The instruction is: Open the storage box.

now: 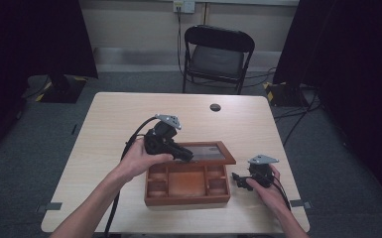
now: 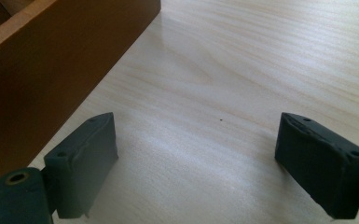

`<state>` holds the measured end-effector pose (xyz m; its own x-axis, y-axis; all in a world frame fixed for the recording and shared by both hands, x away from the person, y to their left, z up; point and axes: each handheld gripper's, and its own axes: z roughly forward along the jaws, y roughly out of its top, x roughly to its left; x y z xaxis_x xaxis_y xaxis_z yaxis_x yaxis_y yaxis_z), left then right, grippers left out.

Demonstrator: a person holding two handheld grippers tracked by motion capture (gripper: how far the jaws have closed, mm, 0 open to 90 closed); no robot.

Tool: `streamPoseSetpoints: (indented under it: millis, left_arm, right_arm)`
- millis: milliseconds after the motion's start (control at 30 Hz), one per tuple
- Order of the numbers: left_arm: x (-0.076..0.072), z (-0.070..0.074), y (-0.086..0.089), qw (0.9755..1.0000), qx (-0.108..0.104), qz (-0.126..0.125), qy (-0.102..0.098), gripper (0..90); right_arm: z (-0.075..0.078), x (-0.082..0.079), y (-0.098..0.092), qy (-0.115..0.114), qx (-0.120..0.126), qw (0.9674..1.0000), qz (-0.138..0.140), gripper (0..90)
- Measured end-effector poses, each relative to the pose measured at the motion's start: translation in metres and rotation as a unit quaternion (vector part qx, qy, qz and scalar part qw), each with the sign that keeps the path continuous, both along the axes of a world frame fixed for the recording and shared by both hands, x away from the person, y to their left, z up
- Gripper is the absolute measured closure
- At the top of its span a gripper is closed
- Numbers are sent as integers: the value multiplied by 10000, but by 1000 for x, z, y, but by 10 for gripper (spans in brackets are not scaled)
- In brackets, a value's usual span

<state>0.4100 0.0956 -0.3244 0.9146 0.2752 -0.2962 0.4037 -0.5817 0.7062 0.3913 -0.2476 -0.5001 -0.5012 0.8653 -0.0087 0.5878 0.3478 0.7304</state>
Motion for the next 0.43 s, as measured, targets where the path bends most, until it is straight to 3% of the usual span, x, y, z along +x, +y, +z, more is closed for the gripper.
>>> streamPoseSetpoints:
  millis: [433]
  left_arm:
    - [0, 0, 1, 10000, 30, 12, -11, 824]
  right_arm:
    - [0, 0, 0, 3, 3, 10000, 3, 118]
